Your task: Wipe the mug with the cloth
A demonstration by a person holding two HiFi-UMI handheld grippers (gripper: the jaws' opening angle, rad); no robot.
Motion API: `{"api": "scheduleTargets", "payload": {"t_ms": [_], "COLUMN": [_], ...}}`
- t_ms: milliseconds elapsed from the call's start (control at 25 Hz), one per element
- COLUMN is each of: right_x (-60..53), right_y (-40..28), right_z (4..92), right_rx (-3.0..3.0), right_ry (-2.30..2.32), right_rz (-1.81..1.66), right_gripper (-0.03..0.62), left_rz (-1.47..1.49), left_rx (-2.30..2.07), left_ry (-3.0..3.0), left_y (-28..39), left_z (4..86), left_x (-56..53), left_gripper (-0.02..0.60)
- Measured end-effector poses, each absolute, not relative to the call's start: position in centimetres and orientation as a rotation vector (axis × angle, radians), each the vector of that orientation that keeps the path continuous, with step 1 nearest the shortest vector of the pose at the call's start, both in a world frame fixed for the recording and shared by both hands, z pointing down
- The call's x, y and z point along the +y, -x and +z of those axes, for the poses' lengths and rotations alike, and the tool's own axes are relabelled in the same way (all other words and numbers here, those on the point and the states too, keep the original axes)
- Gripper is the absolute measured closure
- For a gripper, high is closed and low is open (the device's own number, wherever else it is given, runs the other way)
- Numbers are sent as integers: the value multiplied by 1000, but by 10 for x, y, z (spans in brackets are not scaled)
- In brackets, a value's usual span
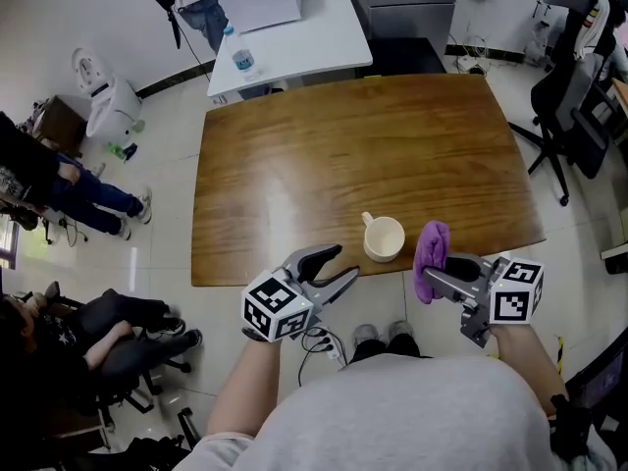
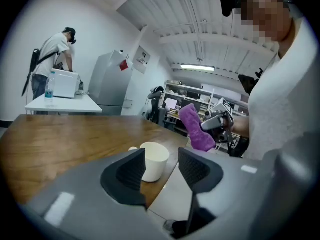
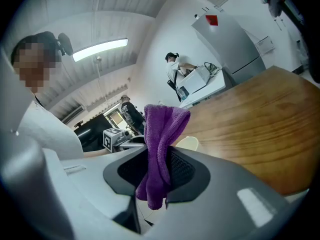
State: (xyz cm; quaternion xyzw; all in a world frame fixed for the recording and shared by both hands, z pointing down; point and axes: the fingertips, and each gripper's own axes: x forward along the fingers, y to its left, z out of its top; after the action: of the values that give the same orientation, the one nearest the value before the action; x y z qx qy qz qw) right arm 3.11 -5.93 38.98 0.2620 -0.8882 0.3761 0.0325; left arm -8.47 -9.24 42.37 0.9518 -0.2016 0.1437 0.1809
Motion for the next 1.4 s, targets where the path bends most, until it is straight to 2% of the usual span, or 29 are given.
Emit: {"api": "scheduleTargets", "payload": {"t_ms": [280,880,1000,1400], "right_x": [-102,-183,-200,-239], "right_y": [-46,-46,-40,-10], "right_z": [414,460,461,461], "right_rx": [-2688,-2582,-2593,-2637], "right_ry": [-777,-722,-714,-686], "right_rz": [1160,1152,1157,1196], "right_gripper": [485,485,485,485], "left_rz": [502,509,502,500], "left_rx": [-499,-467,-471,-483], "left_ry": [-2653,-2663,-2664,-2657], "left_y": [59,47,44,45], "left_z": [467,495,496,499], "left_x": [-111,-118,-120,-124], "left_gripper": [365,382,402,405]}}
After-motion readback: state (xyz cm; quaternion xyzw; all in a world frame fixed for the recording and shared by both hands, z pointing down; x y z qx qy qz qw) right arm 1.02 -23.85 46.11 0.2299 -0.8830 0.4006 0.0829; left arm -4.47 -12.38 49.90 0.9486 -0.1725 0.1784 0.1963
